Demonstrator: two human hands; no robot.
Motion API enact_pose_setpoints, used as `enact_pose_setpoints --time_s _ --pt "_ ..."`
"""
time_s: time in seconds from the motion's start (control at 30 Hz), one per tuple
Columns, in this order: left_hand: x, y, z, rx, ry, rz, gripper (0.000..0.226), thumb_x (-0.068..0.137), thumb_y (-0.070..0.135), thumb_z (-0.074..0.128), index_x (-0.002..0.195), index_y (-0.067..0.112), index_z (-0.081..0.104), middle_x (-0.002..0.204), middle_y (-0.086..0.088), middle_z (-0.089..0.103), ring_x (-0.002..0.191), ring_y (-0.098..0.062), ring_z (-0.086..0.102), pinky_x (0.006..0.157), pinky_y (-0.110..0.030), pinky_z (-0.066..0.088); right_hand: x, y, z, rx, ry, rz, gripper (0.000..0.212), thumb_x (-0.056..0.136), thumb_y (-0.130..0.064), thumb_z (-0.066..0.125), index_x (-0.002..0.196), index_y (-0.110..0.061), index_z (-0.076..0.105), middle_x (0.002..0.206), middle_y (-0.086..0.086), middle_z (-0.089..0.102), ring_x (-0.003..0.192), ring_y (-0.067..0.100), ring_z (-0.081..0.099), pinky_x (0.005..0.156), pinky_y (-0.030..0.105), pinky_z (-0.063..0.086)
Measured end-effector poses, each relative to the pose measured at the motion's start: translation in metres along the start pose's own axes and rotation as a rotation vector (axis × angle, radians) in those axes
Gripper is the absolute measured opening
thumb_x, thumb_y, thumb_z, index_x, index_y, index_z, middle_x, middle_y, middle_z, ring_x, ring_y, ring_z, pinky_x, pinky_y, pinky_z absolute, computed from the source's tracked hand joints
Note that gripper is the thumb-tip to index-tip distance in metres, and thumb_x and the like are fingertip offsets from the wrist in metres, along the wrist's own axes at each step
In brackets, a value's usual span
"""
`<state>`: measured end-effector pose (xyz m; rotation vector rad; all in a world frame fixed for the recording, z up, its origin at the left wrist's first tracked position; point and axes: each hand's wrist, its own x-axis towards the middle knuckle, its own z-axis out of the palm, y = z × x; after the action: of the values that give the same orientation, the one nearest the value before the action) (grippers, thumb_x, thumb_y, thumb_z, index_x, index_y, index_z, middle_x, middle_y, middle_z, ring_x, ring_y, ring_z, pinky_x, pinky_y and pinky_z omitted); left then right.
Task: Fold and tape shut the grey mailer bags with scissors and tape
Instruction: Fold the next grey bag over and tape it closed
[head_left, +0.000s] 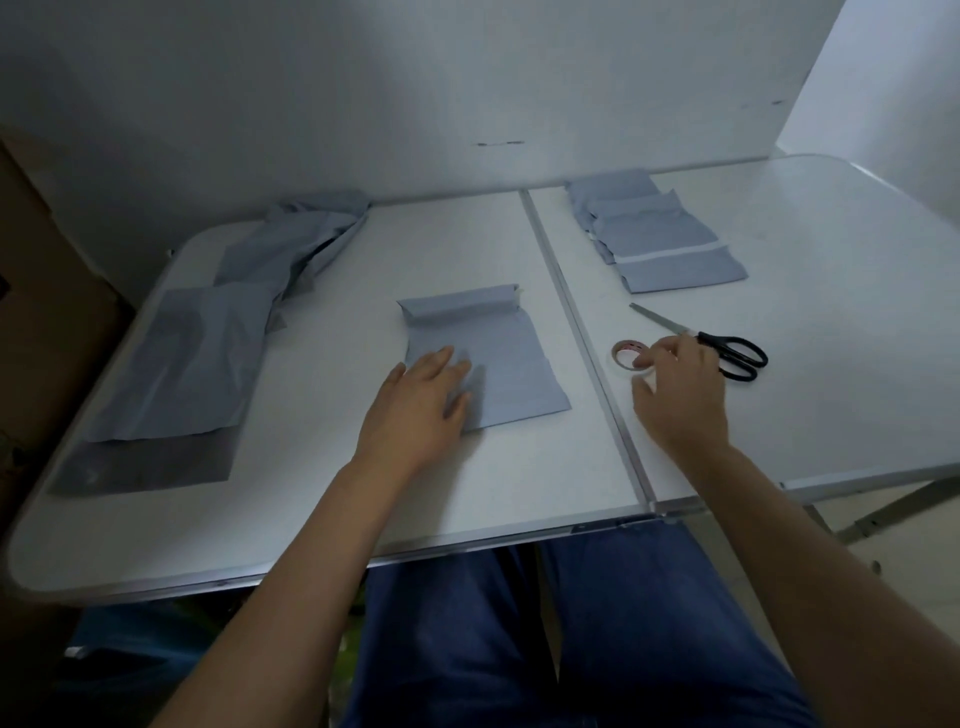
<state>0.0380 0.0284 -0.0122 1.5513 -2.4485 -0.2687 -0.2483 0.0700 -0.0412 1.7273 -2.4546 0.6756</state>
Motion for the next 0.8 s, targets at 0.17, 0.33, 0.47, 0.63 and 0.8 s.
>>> enact_pose_setpoints --time_s 0.17,0.33,0.47,0.63,0.8 --pt "0.001 0.004 0.001 -0.046 0.037 0.03 0.048 0.098 0.027 0.046 0.145 0.025 0.04 0.159 0.003 0.021 0.142 -0.019 0.029 0.116 -0.035 0.018 0.006 -0.011 -0.004 0.26 0.009 -0.098 0.012 0.082 -0.016 0.072 0.092 -0.011 0.069 0.107 0.003 0.058 0.107 0.026 0.05 0.093 0.027 0.026" --pt "0.015 0.02 -0.018 -0.398 0.132 0.03 0.051 0.095 0.019 0.057 0.143 0.026 0.043 0.15 0.006 0.038 0.131 -0.011 0.043 0.102 -0.018 0.032 0.006 -0.068 -0.033 1.015 -0.457 0.143 0.002 0.091 -0.019 0.064 0.089 -0.02 0.066 0.096 0.001 0.069 0.093 0.016 0.061 0.092 0.036 0.048" --pt "0.02 0.028 -0.029 -0.505 0.158 0.009 0.045 0.09 0.023 0.065 0.134 0.025 0.054 0.121 0.006 0.062 0.097 -0.007 0.063 0.086 -0.018 0.049 0.004 -0.097 -0.046 1.265 -0.665 0.126 0.005 0.093 -0.009 0.059 0.097 -0.008 0.063 0.104 0.022 0.068 0.104 0.031 0.066 0.098 0.039 0.05" --pt "0.019 0.025 -0.037 -0.482 0.273 -0.036 0.016 0.093 0.021 0.058 0.103 0.023 0.071 0.086 0.008 0.072 0.078 -0.008 0.066 0.077 -0.029 0.051 0.006 -0.121 -0.052 1.219 -0.785 0.045 0.014 0.096 -0.014 0.051 0.101 -0.008 0.063 0.094 0.006 0.071 0.101 0.023 0.067 0.093 0.034 0.046" --pt "0.014 0.023 -0.044 -0.964 0.14 -0.327 0.017 0.093 0.025 0.06 0.091 0.016 0.074 0.078 0.001 0.075 0.073 -0.014 0.073 0.08 -0.033 0.057 0.008 -0.136 -0.054 1.225 -0.801 0.025 0.018 0.093 -0.009 0.048 0.093 -0.012 0.065 0.087 0.003 0.07 0.085 0.015 0.064 0.082 0.034 0.04"
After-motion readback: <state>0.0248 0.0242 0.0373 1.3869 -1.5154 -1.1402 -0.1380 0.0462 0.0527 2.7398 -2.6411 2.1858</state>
